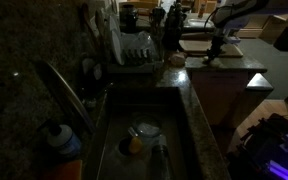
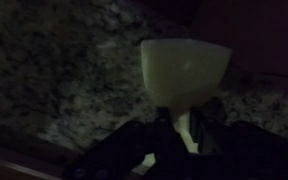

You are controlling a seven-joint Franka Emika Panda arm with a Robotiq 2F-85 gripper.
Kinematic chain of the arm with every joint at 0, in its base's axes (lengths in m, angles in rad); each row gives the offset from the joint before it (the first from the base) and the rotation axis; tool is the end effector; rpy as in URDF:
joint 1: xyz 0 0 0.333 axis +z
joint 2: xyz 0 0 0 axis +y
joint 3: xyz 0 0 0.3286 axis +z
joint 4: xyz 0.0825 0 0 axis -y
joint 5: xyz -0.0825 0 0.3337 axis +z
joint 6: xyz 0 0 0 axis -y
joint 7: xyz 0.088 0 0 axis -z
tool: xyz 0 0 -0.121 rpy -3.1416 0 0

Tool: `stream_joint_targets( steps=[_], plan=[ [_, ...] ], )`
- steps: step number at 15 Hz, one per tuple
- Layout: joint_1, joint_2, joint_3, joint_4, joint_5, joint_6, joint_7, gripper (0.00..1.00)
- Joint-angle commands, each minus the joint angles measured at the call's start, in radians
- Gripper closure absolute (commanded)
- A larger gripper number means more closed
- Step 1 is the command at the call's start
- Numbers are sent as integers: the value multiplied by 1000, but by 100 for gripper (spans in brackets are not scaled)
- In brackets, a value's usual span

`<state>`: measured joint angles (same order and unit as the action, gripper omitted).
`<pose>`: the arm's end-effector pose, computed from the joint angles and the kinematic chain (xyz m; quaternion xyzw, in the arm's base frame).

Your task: Close the water faucet, move the orange pack to the left, scrub the countertop with the yellow sponge

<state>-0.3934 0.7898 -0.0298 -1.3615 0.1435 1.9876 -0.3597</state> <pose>0.6291 -0.2667 0.2586 -0.9934 0.0623 0.0553 0.0792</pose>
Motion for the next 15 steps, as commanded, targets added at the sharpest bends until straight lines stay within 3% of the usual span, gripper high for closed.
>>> stream_joint_targets(
  steps=[1,4,8,15],
  plan=[
    [56,28,27,33,-31,21,-79,94],
    [92,42,44,51,-42,31,-114,94],
    [118,51,16,48,-106,68,-119,94],
    [50,24,-48,1,-134,93,-84,94]
  ],
)
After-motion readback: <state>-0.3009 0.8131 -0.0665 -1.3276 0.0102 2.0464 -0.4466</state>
